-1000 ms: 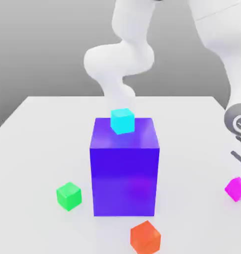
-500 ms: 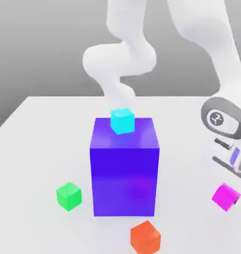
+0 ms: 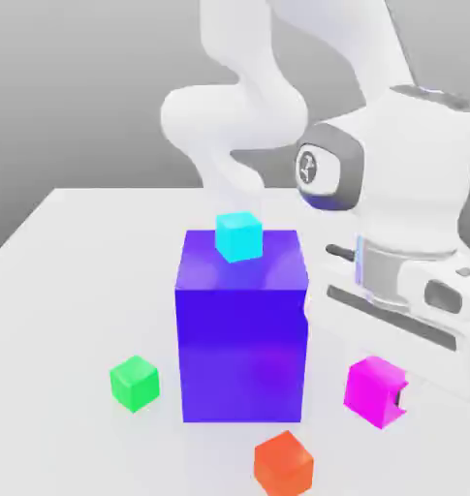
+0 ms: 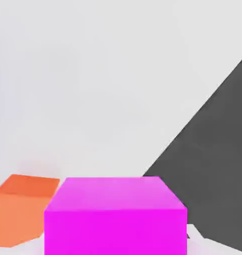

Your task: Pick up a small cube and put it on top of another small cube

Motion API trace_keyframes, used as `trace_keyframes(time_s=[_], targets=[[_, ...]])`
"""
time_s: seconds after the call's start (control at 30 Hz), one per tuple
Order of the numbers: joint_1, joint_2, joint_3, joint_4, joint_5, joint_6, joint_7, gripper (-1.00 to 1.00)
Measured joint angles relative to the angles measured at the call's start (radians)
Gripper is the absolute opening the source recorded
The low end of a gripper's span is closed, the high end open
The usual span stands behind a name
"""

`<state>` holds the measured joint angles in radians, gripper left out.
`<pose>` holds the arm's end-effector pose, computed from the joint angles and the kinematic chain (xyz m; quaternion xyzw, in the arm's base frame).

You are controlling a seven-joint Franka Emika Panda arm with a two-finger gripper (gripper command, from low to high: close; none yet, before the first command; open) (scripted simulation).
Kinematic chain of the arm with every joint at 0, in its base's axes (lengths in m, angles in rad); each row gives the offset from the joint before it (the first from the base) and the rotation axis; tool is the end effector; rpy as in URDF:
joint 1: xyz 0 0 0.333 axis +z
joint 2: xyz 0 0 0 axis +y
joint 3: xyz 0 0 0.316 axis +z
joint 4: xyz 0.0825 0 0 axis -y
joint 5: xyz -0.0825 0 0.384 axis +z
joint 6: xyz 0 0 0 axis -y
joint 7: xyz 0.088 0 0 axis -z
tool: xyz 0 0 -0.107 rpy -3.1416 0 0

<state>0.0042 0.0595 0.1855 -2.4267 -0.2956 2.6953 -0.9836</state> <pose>0.4968 0.1054 0.3027 0.7505 0.6486 0.0685 0.1065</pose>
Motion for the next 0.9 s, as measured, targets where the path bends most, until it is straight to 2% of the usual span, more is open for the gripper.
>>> trace_keyframes(time_s=[0.2, 0.27, 0.8, 0.9], targets=[[-0.139, -0.112, -0.071, -0.006, -0.078, 0.063, -0.031, -1.0], [-0.18, -0.121, -0.089, -0.031, -0.068, 0.06, -0.071, -1.0], [-0.345, -0.133, -0.225, -0.362, 0.276, -0.1, -0.62, -1.0], [-0.356, -0.198, -0.25, -0.419, 0.277, -0.014, -0.666, -1.0]])
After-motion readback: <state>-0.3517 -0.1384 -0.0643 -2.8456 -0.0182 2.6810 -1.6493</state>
